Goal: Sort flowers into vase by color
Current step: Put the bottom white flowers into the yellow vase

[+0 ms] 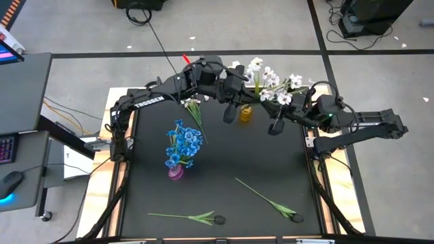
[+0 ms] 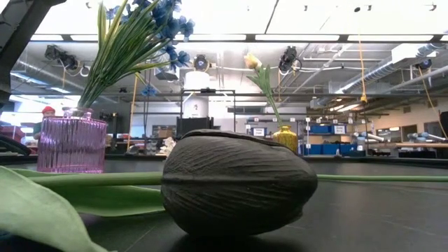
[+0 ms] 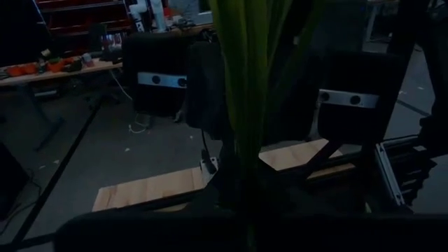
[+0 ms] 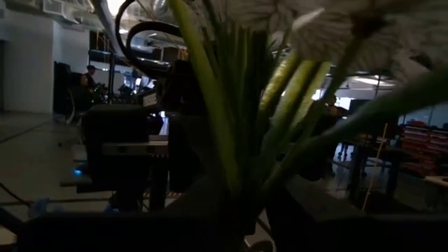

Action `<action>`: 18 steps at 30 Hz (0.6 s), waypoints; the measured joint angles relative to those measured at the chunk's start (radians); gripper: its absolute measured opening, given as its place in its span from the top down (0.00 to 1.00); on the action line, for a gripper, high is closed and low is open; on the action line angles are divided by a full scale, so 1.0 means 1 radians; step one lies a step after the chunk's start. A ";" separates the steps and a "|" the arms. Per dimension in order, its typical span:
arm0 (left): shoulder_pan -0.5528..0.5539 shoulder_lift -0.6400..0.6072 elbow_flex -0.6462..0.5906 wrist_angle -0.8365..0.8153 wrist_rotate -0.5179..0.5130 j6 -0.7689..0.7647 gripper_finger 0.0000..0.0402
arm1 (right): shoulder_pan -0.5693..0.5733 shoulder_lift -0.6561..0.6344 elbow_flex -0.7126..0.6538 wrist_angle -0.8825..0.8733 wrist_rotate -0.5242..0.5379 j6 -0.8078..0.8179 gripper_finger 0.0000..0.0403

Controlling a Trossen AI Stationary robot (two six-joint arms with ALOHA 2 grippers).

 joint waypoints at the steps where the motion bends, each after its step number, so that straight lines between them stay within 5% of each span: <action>1: 0.000 0.000 0.000 0.000 0.000 0.000 0.96 | 0.000 0.000 0.000 0.000 -0.001 -0.003 0.82; 7: 0.000 0.000 0.000 -0.009 -0.038 0.001 0.90 | 0.000 0.000 0.000 -0.003 0.002 -0.004 0.96; 18: 0.011 -0.022 -0.001 -0.198 -0.250 0.127 0.45 | 0.000 -0.007 0.000 -0.026 0.008 -0.011 0.95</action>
